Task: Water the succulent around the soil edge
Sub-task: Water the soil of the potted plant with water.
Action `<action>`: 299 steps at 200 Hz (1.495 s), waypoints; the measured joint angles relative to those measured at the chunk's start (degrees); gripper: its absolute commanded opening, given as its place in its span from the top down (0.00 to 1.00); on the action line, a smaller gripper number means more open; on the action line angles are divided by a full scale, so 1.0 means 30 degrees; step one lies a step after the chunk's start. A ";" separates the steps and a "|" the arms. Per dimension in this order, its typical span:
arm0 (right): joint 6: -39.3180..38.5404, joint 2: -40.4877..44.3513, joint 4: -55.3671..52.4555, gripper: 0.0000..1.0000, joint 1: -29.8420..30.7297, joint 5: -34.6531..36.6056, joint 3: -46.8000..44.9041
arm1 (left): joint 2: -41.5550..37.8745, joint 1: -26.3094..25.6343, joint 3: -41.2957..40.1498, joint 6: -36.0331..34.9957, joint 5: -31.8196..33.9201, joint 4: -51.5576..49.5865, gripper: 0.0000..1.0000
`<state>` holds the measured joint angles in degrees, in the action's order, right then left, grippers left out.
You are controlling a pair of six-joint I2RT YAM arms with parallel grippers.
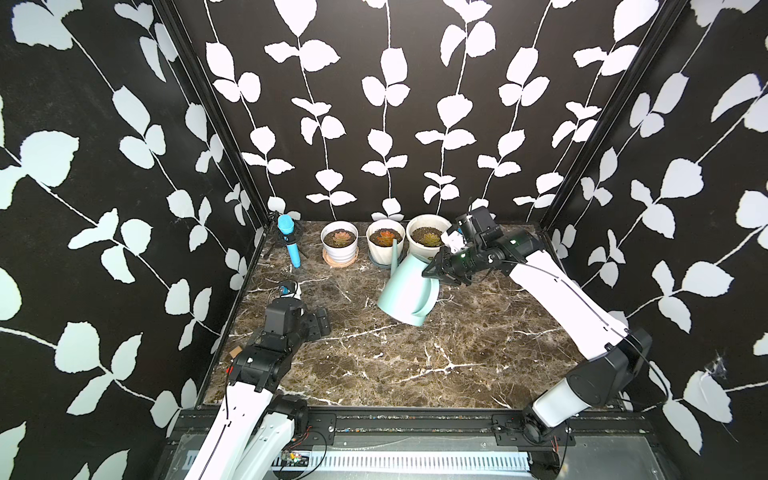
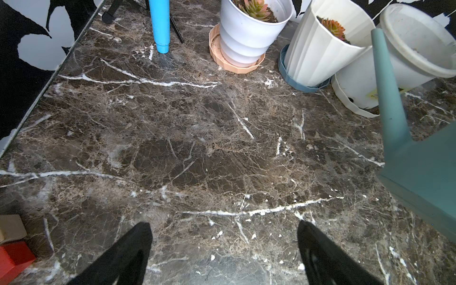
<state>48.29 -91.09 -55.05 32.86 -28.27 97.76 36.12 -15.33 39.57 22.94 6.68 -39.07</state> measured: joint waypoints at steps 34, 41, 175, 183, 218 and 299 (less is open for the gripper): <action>0.0066 0.0000 0.0022 1.00 0.0036 -0.0095 0.0000 | -0.0029 0.0000 0.0000 -0.0007 -0.0007 0.0000 0.07; 0.0087 0.0000 0.0051 1.00 0.0036 -0.0117 -0.0022 | -0.0029 -0.0007 0.0000 0.0000 0.0000 0.0000 0.06; 0.0342 0.0000 0.0124 1.00 0.0350 -0.0321 -0.0342 | -0.0051 -0.0007 0.0000 -0.0007 -0.0007 0.0000 0.06; 0.0350 0.0000 0.0124 1.00 0.0415 -0.0321 -0.0342 | -0.0051 -0.0007 0.0000 -0.0007 -0.0007 0.0000 0.06; 0.0364 -0.0007 0.0131 1.00 0.0641 -0.0342 -0.0342 | -0.0051 -0.0007 0.0000 0.0000 -0.0007 0.0000 0.07; 0.0415 -0.0262 0.0277 1.00 0.0801 -0.0379 -0.0313 | -0.0051 -0.0007 0.0000 0.0000 -0.0007 0.0000 0.06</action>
<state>49.54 -91.88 -54.22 35.27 -29.41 96.82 35.97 -15.35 39.57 22.94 6.66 -39.07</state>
